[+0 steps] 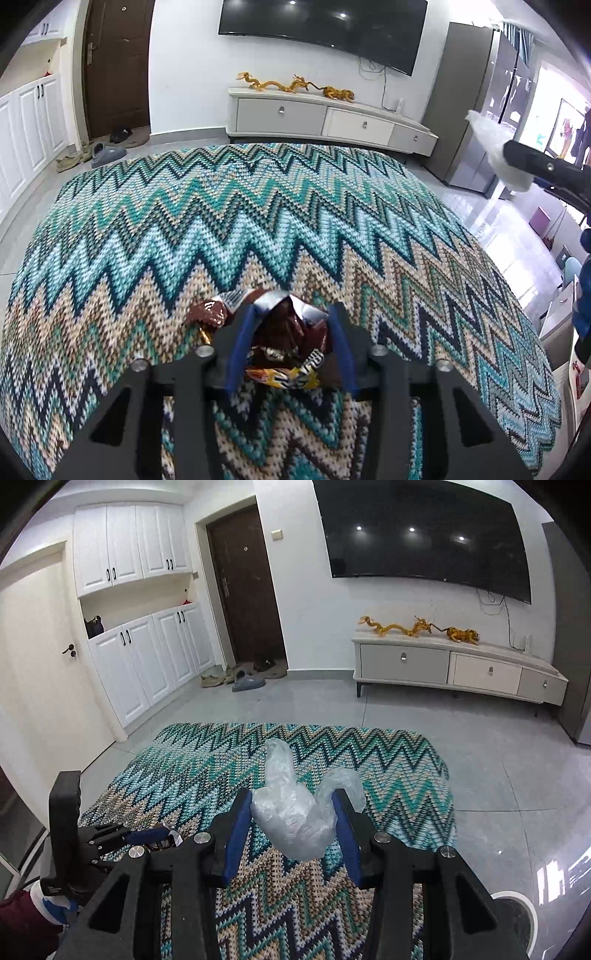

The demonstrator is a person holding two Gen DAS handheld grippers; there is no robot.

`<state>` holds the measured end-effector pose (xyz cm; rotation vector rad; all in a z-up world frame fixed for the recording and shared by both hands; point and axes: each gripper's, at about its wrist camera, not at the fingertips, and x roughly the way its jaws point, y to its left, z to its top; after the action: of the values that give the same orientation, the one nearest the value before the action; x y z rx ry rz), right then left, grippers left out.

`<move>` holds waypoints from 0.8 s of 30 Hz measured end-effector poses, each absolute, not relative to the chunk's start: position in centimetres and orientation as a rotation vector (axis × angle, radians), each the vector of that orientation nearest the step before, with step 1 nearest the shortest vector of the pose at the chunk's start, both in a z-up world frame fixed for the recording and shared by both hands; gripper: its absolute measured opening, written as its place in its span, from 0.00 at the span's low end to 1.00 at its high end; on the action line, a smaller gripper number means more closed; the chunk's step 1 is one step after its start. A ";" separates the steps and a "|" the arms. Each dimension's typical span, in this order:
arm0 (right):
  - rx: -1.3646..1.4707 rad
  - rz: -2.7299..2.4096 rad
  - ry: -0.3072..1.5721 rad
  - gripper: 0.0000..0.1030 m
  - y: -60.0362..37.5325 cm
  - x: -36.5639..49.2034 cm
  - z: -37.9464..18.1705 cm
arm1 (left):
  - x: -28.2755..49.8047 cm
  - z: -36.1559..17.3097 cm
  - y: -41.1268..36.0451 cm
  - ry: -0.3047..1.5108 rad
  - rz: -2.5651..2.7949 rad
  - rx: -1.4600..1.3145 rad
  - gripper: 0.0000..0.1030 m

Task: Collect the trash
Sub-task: 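Close the left tool on the brown snack wrapper and lift it, then carry both items to the bin and open both tools over it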

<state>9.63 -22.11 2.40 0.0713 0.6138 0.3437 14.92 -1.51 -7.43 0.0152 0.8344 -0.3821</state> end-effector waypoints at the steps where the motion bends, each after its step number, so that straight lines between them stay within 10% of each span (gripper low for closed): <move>1: 0.070 0.343 0.609 0.40 -22.3 9.3 2.5 | 13.9 -7.8 -1.4 0.834 -0.384 0.017 0.09; 24: 0.150 0.271 0.527 0.41 -28.1 5.1 3.3 | 8.7 1.9 -2.5 0.721 -0.404 -0.098 0.05</move>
<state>5.07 -28.07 3.30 0.1499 0.5267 0.2706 8.74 -2.49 1.85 -0.0977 0.7206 -0.4038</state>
